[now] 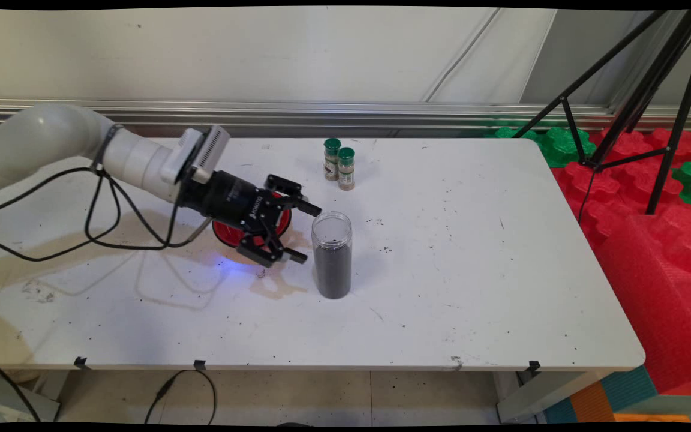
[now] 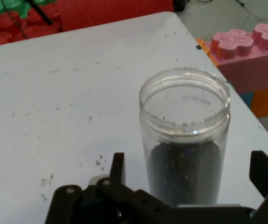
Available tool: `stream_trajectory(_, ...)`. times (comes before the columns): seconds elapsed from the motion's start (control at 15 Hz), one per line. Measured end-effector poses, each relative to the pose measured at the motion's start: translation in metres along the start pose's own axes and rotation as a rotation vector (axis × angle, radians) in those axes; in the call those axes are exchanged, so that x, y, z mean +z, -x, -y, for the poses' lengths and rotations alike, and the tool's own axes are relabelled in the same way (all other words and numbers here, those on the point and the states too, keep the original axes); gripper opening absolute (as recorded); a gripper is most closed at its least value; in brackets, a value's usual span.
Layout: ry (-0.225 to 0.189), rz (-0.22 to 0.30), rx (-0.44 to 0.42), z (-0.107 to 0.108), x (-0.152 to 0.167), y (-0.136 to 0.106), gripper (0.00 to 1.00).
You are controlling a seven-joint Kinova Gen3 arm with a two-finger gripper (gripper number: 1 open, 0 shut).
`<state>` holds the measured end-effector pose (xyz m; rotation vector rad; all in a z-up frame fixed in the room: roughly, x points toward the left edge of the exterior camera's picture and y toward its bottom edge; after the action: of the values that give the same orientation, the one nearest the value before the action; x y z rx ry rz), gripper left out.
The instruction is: Pick up the black seasoning powder from the table
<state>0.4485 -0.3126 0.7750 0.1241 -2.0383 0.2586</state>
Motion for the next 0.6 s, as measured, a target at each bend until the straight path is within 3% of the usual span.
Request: stream_trajectory(0.6, 0.046, -0.036, 0.014, 0.005, 0.046, 0.001, 1.00)
